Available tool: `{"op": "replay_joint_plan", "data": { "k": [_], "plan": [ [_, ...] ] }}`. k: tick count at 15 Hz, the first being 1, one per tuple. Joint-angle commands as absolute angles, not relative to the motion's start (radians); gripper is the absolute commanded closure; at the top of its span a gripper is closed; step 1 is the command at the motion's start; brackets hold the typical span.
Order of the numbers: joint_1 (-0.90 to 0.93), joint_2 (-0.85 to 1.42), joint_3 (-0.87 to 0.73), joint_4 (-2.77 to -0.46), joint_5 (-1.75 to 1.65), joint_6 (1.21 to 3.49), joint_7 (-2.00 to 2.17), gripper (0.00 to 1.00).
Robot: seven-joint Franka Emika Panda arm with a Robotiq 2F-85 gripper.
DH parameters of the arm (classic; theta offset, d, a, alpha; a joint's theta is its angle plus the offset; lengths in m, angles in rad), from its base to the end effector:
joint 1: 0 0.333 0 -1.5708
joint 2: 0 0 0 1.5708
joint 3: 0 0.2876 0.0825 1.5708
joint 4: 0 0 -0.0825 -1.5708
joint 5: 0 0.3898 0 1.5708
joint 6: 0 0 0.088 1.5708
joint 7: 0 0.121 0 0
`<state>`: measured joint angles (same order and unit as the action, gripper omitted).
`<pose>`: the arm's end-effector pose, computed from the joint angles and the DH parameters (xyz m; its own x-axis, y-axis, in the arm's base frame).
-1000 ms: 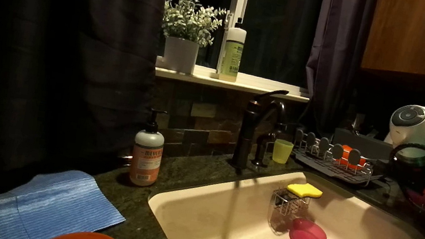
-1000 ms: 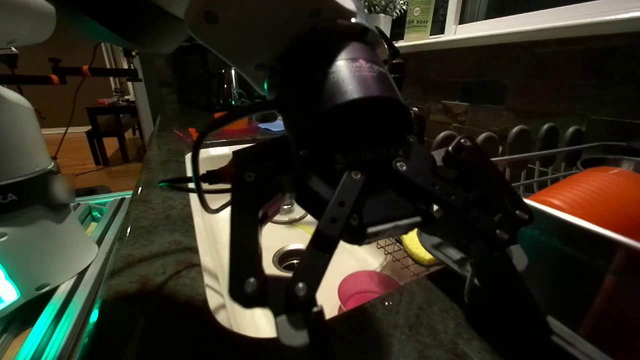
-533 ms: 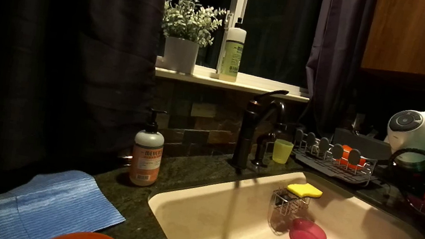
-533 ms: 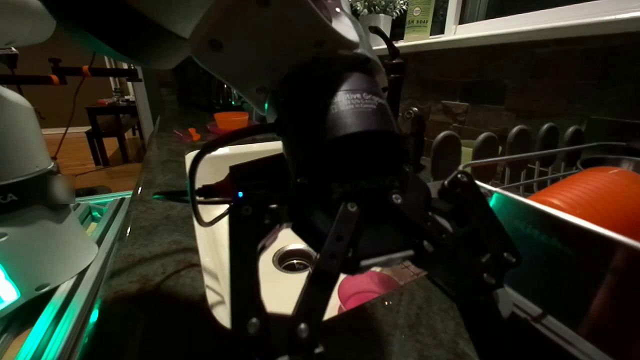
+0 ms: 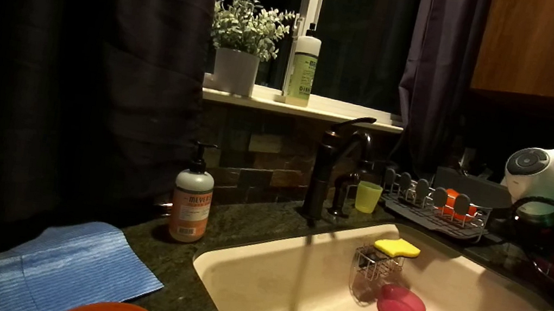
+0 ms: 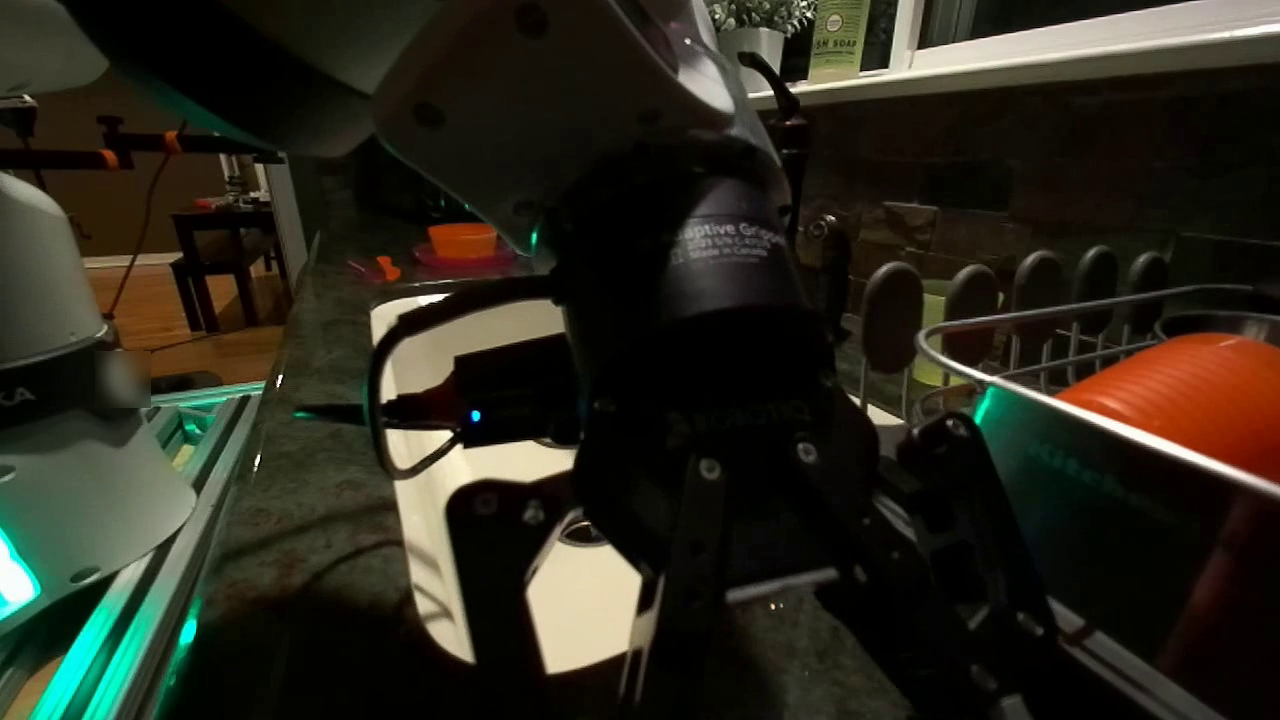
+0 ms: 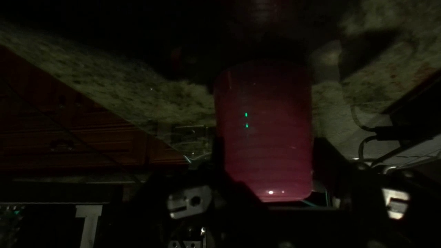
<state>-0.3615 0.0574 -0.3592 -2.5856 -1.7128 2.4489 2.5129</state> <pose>0.3157 -0.2935 0.1838 -0.0864 -0.6122 0.7860 -0.9924 0.1219 -0.0141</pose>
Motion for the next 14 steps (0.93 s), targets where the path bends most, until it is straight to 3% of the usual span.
{"op": "replay_joint_plan", "data": {
  "k": [1,14],
  "plan": [
    [-0.361,0.059,-0.348,-2.591,-1.656,2.457,2.510,0.60],
    [-0.187,0.025,-0.170,-2.674,-1.688,2.030,2.768,0.60]
  ]
}}
